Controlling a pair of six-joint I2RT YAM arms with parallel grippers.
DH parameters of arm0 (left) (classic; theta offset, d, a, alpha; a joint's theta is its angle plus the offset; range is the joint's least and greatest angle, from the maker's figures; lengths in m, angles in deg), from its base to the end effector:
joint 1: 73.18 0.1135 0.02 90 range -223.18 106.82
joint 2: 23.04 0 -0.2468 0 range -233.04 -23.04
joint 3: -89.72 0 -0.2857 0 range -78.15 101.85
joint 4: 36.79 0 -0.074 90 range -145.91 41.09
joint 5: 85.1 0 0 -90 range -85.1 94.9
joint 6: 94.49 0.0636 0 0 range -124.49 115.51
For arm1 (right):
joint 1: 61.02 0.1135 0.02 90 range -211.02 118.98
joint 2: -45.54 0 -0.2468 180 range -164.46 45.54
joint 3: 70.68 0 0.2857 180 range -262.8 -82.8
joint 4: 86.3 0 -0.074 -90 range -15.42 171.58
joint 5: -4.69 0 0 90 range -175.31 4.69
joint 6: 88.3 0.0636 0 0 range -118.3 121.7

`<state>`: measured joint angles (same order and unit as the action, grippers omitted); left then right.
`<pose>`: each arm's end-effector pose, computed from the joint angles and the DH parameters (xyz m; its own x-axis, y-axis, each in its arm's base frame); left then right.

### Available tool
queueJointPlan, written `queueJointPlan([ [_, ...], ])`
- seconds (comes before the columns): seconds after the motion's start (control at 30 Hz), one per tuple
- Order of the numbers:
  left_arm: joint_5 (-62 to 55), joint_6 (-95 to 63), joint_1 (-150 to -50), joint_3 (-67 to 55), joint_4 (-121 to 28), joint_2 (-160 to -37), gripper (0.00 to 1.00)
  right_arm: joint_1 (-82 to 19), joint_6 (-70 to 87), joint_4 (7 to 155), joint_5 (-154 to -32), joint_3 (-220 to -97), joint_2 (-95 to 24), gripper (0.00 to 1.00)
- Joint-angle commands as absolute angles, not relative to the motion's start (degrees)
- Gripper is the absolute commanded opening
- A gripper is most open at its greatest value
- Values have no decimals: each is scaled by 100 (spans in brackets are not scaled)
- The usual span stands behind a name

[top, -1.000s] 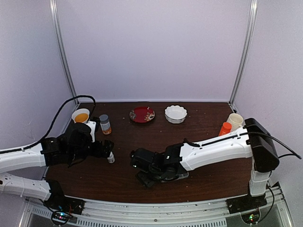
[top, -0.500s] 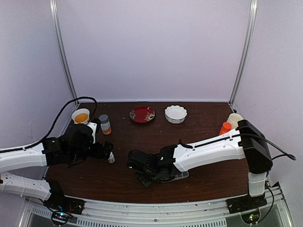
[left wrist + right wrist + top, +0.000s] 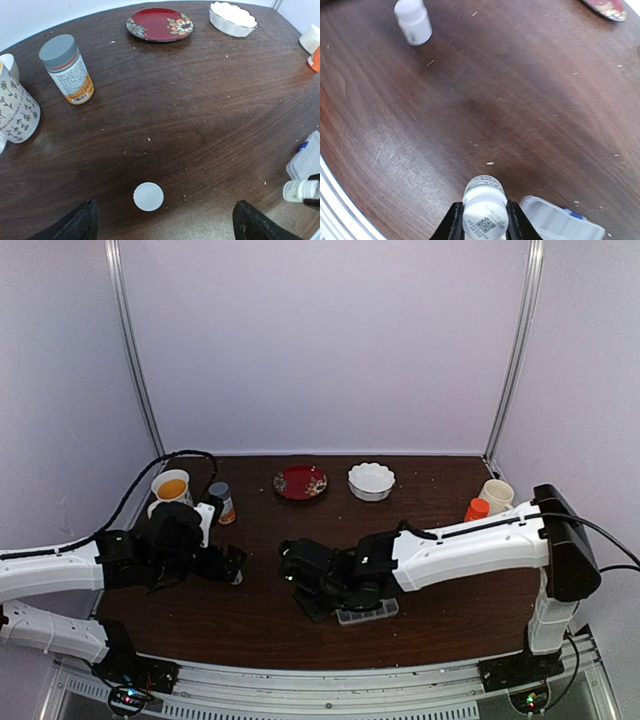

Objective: Sort the pills into containers
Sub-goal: Pick up the pill bottle from the center of the board, then place the pill bottle at the center of the board.

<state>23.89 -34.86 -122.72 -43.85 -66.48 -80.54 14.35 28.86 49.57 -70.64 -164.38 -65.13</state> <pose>0.1906 -0.1915 0.1792 -0.6484 0.0236 -0.7609 0.2685 0.9424 -0.1997 0.1282 0.4273 0.1424 -0.6099 -0.5881 -0.5312 -0.7044 0.7094 0.0233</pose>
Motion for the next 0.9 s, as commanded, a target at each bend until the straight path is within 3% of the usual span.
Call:
queueJointPlan([
  [0.0, 1899, -3335, -12230, -4313, -6194, -8418, 96, 1161, 2809, 4778, -6538, -16114, -5695, 22],
  [0.5, 1729, -2740, -13301, -2531, -6056, -10835, 93, -974, 2626, 4831, -6621, -13970, -4218, 23],
  [0.87, 786, -1974, -13856, -1478, -5957, -12058, 98, -1943, 2564, 5238, -7336, -13257, -4316, 27],
])
